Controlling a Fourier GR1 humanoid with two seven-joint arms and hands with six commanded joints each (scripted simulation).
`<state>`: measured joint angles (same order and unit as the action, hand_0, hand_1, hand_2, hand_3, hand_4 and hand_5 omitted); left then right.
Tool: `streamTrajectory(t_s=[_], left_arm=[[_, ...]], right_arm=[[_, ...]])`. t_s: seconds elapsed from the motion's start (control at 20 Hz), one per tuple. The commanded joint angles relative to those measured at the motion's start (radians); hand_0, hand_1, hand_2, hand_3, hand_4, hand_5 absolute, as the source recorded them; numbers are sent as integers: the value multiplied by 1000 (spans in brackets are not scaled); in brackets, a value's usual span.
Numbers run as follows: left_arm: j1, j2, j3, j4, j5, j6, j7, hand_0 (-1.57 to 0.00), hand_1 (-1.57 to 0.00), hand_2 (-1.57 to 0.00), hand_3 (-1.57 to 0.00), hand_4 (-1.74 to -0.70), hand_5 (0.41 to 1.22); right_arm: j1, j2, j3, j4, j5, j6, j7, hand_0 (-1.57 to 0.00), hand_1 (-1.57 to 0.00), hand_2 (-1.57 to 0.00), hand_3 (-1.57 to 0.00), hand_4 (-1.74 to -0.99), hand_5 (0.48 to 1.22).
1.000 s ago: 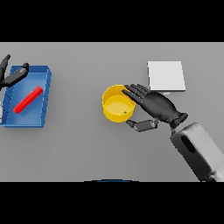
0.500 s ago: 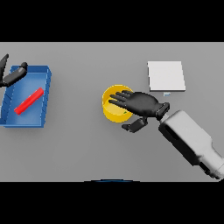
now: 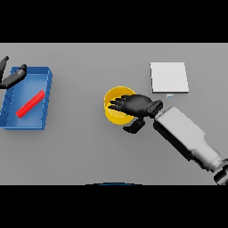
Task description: Pick up the red beaker and tilt it to pour out 1 green nut into yellow bowl. Pick up the yellow bowl and place it on the metallic measuring scale.
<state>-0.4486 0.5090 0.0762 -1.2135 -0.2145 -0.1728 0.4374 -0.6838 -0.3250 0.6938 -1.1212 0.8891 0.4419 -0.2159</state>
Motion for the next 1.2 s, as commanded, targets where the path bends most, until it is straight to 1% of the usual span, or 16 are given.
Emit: streamTrajectory(t_s=[0.0, 0.1, 0.2, 0.25, 0.3, 0.35, 0.4, 0.5, 0.6, 0.7, 0.75, 0.85, 0.95, 1.0, 1.05, 1.15], left_arm=[[-10, 8, 3, 9, -1, -5, 4, 1, 1, 1, 1, -792, 708], [-4, 2, -2, -3, -2, -3, 13, 1, 1, 1, 1, -789, 713], [-10, -2, -5, -5, -1, -5, 12, 1, 1, 1, 1, -791, 712], [-5, 0, -4, 2, -3, -3, 4, 1, 1, 1, 1, -791, 711], [3, 4, -4, 2, -4, -5, -7, 1, 1, 1, 1, -789, 710], [5, 1, -7, -1, -3, -6, -9, 1, 1, 1, 1, -788, 710], [7, -1, -6, -6, 0, -6, -6, 1, 1, 1, 1, -788, 710], [-7, 0, -3, 14, -6, -2, -1, 1, 1, 1, 1, -787, 707], [-5, 5, -6, 4, -6, -6, -7, 1, 1, 1, 1, -784, 712], [-9, 3, -9, 3, -11, -3, 0, 1, 1, 1, 1, -784, 710], [-10, -1, -14, 2, -14, -1, -4, 1, 1, 1, 1, -782, 710], [-7, 3, -7, -5, -3, -9, 0, 1, 1, 1, 1, -786, 707], [4, 2, -10, -11, -7, -6, 8, 1, 1, 1, 1, -782, 703], [-12, 9, -8, 4, -10, -9, 3, 1, 1, 1, 1, -778, 704], [-3, 12, -8, -1, -9, -10, -10, 1, 1, 1, 1, -775, 706], [-7, 12, -8, -4, -7, -11, -10, 1, 1, 1, 1, -771, 707]], right_arm=[[-5, 1, 4, 19, 3, -5, -13, 1, 1, 1, -12, -1188, 693], [-10, 15, 2, 21, -1, 9, 13, 1, 1, -9, -41, -1209, 732], [-12, 21, 2, 35, 2, 0, 14, -48, -60, -88, -130, -1261, 809], [-18, 28, 4, 37, 6, -4, 14, -193, -183, -189, -215, -1309, 891], [-21, 22, 5, 41, 7, -13, -10, -455, -407, -349, -322, -1363, 957], [-22, 11, 2, 43, 5, -15, -23, -678, -640, -594, -572, -1435, 1010], [-17, 11, 0, 38, -1, -16, -23, -857, -826, -789, -679, -1492, 1052], [-16, 1, 6, 20, -8, 1, -19, -1114, -1094, -1071, -882, -1578, 1113], [-11, -4, 8, -3, -20, 23, 0, -1278, -1266, -1187, -1027, -1637, 1152], [-14, -16, 8, -1, -34, 31, -17, -1384, -1376, -1287, -1106, -1674, 1177], [-22, -8, 7, 4, -37, 41, -4, -1421, -1415, -1323, -1130, -1688, 1186], [-24, -17, 5, 1, -43, 40, -14, -1475, -1471, -1353, -1185, -1707, 1198], [-25, -29, -4, -28, -54, 47, -7, -1510, -1507, -1387, -1195, -1719, 1207], [-22, -32, -11, -56, -66, 70, 15, -1522, -1520, -1415, -1185, -1724, 1209], [-33, -45, -19, -66, -74, 81, 6, -1532, -1530, -1440, -1173, -1727, 1212], [-28, -69, -37, -114, -92, 114, 41, -1546, -1545, -1459, -1160, -1732, 1215]])
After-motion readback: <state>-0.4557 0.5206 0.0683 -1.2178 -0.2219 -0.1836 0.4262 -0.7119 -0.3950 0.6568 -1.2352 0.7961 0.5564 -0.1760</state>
